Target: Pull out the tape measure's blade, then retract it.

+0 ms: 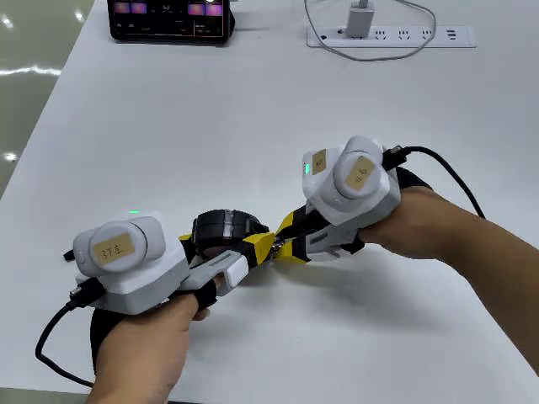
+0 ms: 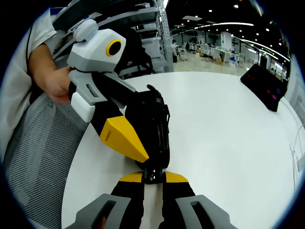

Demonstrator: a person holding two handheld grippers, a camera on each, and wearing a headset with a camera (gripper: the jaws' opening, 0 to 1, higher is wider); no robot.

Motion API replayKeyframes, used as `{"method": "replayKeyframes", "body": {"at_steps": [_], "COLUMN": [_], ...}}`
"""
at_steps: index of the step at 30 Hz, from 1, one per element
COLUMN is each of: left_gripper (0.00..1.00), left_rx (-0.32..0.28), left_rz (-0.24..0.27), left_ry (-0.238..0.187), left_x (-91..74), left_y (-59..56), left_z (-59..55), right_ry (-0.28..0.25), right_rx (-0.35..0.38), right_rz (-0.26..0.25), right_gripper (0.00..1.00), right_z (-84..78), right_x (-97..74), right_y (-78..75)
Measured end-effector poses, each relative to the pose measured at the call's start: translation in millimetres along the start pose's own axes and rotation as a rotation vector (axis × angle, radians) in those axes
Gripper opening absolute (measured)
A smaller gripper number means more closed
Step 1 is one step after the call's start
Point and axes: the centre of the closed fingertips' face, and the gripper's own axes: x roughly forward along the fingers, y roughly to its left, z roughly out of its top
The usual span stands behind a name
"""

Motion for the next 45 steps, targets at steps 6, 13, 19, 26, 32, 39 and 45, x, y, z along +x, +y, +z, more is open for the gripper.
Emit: {"method": "replayKeyframes", "body": {"at_steps": [6,13,19,26,32,39,45], "left_gripper": [0.58,0.58,0.60,0.60,0.60,0.62,0.67], "left_rx": [-0.007,-0.014,-0.020,0.000,0.014,0.028,0.047], "left_rz": [-0.005,-0.005,-0.003,-0.012,-0.026,-0.036,-0.041], "left_ry": [-0.001,-0.007,-0.021,-0.018,-0.020,-0.017,-0.028], "left_x": [0.0,-0.1,-0.4,0.3,-1.7,-3.4,-3.6], "left_y": [1.5,1.9,1.8,0.5,0.2,-2.1,-3.5], "left_z": [0.6,1.2,1.6,0.9,1.9,2.0,4.0], "right_ry": [-0.006,-0.014,-0.012,0.006,-0.007,-0.028,-0.048], "right_rx": [-0.001,0.013,0.008,0.002,0.022,0.036,0.054], "right_rz": [-0.001,-0.011,-0.020,-0.032,-0.035,-0.038,-0.036], "right_gripper": [0.10,0.11,0.12,0.16,0.19,0.20,0.21], "right_z": [1.0,1.0,0.2,-4.6,-5.5,-1.5,1.8], "right_x": [0.4,0.4,0.3,-1.9,-5.7,-6.2,-8.0], "right_y": [-0.8,-1.0,0.0,-1.4,-2.1,-0.7,0.3]}}
